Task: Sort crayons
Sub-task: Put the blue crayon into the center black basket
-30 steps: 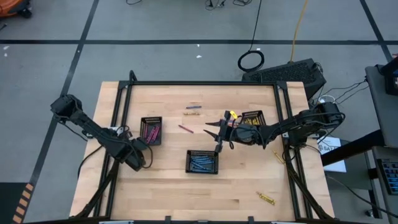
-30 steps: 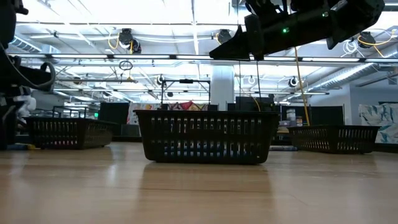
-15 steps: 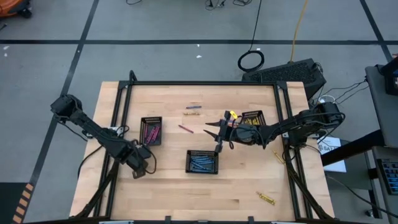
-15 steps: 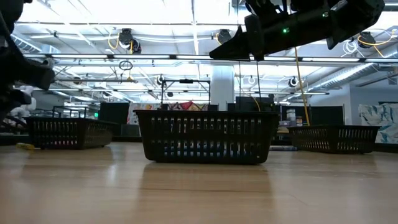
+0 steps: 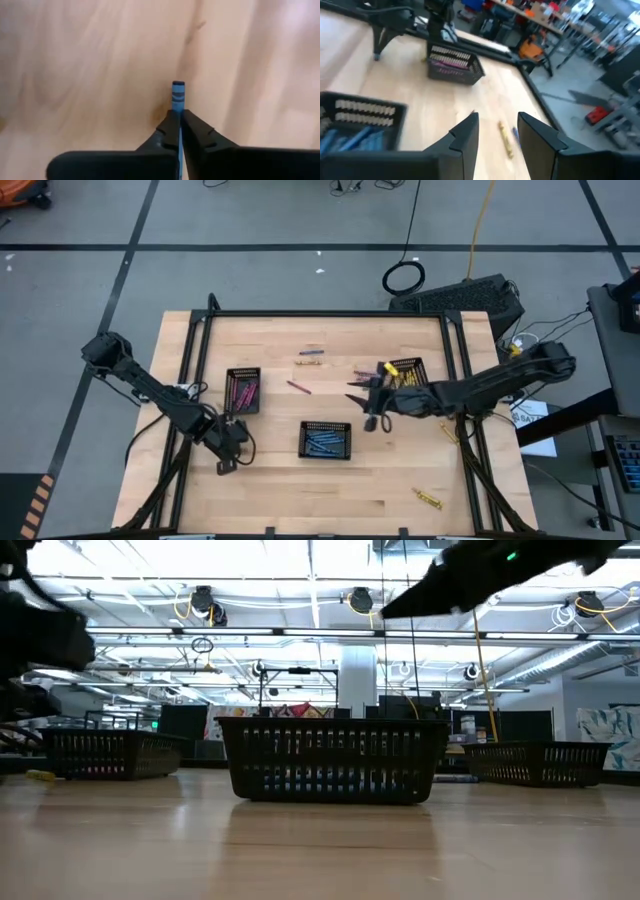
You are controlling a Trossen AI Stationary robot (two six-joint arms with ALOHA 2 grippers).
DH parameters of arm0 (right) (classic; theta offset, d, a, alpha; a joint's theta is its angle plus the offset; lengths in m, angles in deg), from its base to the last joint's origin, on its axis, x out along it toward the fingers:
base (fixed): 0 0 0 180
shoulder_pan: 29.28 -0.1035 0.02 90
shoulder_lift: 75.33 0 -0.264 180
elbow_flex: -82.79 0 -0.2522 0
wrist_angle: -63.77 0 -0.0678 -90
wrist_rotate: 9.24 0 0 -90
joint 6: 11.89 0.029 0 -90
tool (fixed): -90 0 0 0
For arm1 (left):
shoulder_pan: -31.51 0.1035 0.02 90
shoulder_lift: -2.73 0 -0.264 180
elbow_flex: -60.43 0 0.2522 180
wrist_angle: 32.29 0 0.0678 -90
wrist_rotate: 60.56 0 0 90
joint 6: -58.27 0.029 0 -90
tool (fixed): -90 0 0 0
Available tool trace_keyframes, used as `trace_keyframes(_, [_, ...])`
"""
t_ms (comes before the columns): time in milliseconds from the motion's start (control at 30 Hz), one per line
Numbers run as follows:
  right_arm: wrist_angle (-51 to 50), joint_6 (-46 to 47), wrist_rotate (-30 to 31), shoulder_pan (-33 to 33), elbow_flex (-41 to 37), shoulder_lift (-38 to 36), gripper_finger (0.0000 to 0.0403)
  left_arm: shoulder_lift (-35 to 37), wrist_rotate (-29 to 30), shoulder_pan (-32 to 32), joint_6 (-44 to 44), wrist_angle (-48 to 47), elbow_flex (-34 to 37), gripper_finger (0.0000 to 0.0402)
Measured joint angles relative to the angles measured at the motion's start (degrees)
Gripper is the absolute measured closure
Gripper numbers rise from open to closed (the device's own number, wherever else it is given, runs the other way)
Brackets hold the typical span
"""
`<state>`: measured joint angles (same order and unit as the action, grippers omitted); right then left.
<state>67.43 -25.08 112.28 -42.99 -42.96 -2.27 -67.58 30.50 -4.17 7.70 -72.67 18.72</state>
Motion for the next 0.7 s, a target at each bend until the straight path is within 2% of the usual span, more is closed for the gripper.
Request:
trace_keyframes(133, [-8.94,6.68,-0.03,-3.22,0.0,-6.91,0.0282,0.0,2.48,0.05,0.28,4.75,-1.67,0.0401])
trace_keyframes(267, [-12.15,7.64,-0.02,-6.41,0.0,-11.4,0.0282,0.0,7.96,1.29,2.62,5.21,-5.56,0.0401])
trace_keyframes(367, [-10.3,5.69,-0.02,-7.74,0.0,-13.25,0.0282,0.0,12.35,4.67,9.88,6.57,-10.05,0.0402])
trace_keyframes(433, [-8.39,4.04,-0.02,-7.84,0.0,-13.36,0.0282,0.0,13.83,7.84,18.22,12.01,-12.68,0.0401])
trace_keyframes(567, [-6.84,1.44,0.02,-7.69,0.0,-12.74,0.0282,-0.16,11.51,14.83,36.29,27.89,-14.95,0.0401])
trace_keyframes(700, [-4.88,0.27,0.08,-7.53,0.0,-11.35,0.0282,-3.56,4.05,22.83,43.08,35.2,-14.91,0.0401])
